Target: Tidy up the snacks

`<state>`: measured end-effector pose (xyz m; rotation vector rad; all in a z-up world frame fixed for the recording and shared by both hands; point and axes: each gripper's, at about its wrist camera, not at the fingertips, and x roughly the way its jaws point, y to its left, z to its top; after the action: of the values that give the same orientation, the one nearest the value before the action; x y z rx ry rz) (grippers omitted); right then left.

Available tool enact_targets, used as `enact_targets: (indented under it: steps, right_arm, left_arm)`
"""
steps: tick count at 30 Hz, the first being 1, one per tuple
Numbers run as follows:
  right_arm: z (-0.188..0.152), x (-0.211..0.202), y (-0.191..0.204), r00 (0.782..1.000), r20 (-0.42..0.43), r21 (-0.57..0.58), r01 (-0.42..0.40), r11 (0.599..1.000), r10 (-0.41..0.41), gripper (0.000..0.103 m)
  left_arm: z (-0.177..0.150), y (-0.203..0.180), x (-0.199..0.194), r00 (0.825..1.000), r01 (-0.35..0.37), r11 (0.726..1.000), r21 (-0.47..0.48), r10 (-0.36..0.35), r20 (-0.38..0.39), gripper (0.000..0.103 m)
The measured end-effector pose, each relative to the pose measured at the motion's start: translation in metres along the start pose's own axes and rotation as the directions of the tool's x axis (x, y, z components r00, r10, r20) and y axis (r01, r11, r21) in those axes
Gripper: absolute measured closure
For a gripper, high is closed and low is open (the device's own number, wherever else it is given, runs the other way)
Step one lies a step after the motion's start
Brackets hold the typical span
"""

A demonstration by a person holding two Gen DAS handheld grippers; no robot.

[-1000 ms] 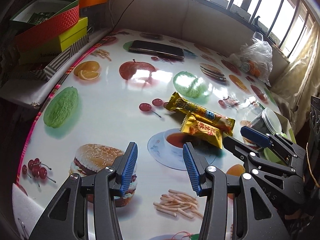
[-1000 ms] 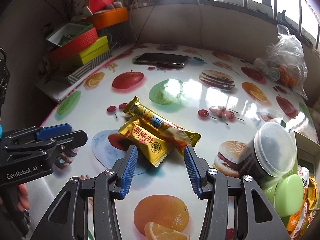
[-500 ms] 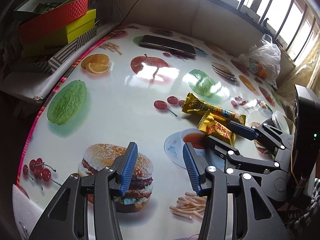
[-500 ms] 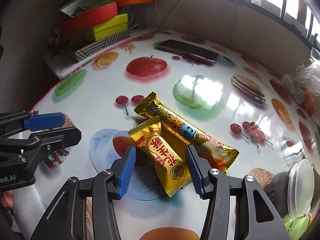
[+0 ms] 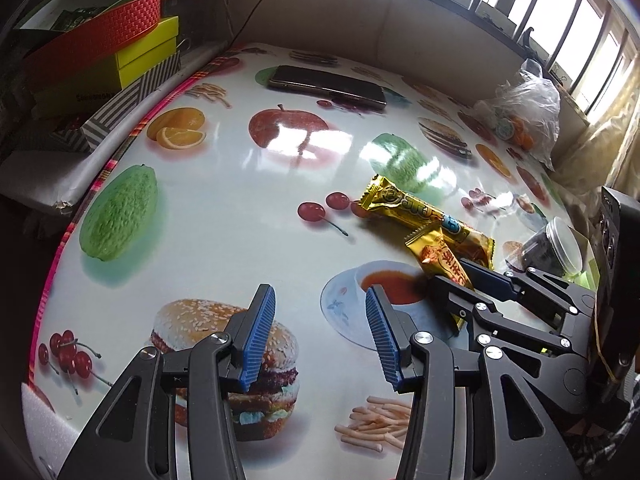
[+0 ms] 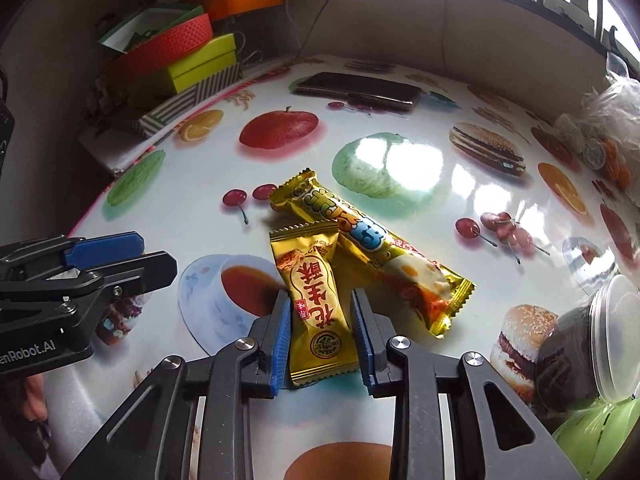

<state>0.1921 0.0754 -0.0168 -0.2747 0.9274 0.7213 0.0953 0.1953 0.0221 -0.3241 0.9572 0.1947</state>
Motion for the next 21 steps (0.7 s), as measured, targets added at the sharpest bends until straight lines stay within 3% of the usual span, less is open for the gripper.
enact_targets:
  steps: [9, 15, 17, 18, 21]
  right_arm:
    - [-0.015, -0.018, -0.021, 1.0, -0.003, 0.117, 0.026, 0.993, -0.026, 0.078]
    - [0.002, -0.044, -0.025, 0.994, 0.096, 0.13, 0.039, 0.991, -0.052, 0.081]
    - [0.008, -0.046, -0.029, 0.992, 0.11, 0.135, 0.055, 0.989, -0.07, 0.085]
    - [0.011, -0.045, -0.032, 0.992, 0.107, 0.146, 0.055, 0.988, -0.072, 0.094]
    - [0.008, -0.04, -0.035, 0.995, 0.084, 0.15, 0.045, 0.988, -0.058, 0.094]
  left_arm:
    - [0.012, -0.017, 0.008, 1.0, 0.02, 0.997, 0.07, -0.02, -0.007, 0.054]
    - [0.01, -0.016, 0.012, 1.0, 0.02, 0.998, 0.062, -0.018, -0.023, 0.054]
    - [0.01, -0.015, 0.013, 1.0, 0.018, 0.998, 0.055, -0.017, -0.025, 0.054]
    - [0.01, -0.015, 0.013, 1.0, 0.018, 0.998, 0.053, -0.017, -0.025, 0.054]
    - [0.009, -0.014, 0.013, 0.999, 0.021, 0.999, 0.05, -0.02, -0.026, 0.054]
